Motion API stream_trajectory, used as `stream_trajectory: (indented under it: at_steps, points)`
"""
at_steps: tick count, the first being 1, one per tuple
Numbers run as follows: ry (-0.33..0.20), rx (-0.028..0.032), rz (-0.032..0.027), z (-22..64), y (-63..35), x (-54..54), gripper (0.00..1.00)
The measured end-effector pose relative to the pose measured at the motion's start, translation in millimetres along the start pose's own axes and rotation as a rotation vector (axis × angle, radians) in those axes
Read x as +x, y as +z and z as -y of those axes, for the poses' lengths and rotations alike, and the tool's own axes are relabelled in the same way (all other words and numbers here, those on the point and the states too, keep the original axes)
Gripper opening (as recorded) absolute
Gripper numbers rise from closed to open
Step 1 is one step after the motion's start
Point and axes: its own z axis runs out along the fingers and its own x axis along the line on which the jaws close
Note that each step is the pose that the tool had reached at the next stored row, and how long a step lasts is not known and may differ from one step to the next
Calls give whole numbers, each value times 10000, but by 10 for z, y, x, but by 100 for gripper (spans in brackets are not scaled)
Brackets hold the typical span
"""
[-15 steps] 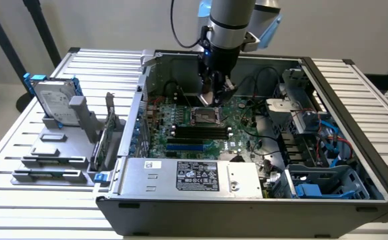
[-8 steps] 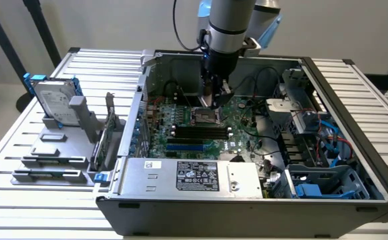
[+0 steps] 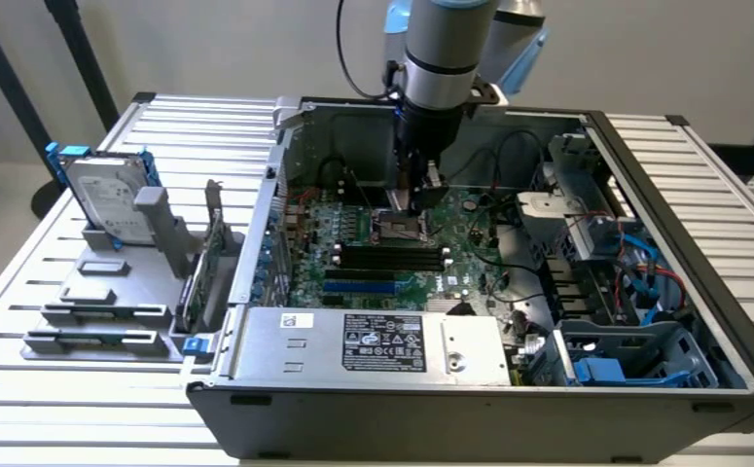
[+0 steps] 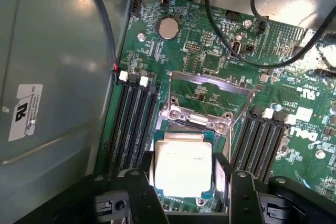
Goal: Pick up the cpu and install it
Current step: 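Place the cpu into insertion slot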
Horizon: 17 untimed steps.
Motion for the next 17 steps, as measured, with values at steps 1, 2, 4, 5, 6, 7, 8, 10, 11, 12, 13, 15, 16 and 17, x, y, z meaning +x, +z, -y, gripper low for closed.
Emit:
stream_trajectory:
  at_steps: [1, 2, 4, 5, 6, 7, 8, 10, 11, 12, 13, 15, 16, 17]
  points:
    - [154, -9, -3, 0, 5, -1, 54]
    - [312, -22, -5, 0, 12, -2, 54]
    - [580, -50, -8, 1, 27, -3, 54]
    - [673, -60, -9, 3, 35, -4, 54]
    - [757, -69, -10, 7, 47, -4, 54]
    - [798, -74, -10, 17, 62, -4, 54]
    - [820, -77, -9, 33, 75, -2, 54]
    - [863, -83, -10, 64, 100, 2, 54]
    - [894, -86, -10, 77, 109, 4, 54]
    - [926, -91, -12, 89, 117, 6, 54]
    - [972, -94, -11, 98, 124, 7, 54]
    - [1142, -115, -12, 108, 138, 8, 54]
    - [1241, -126, -13, 111, 143, 8, 54]
    - [1352, -140, -14, 113, 147, 8, 54]
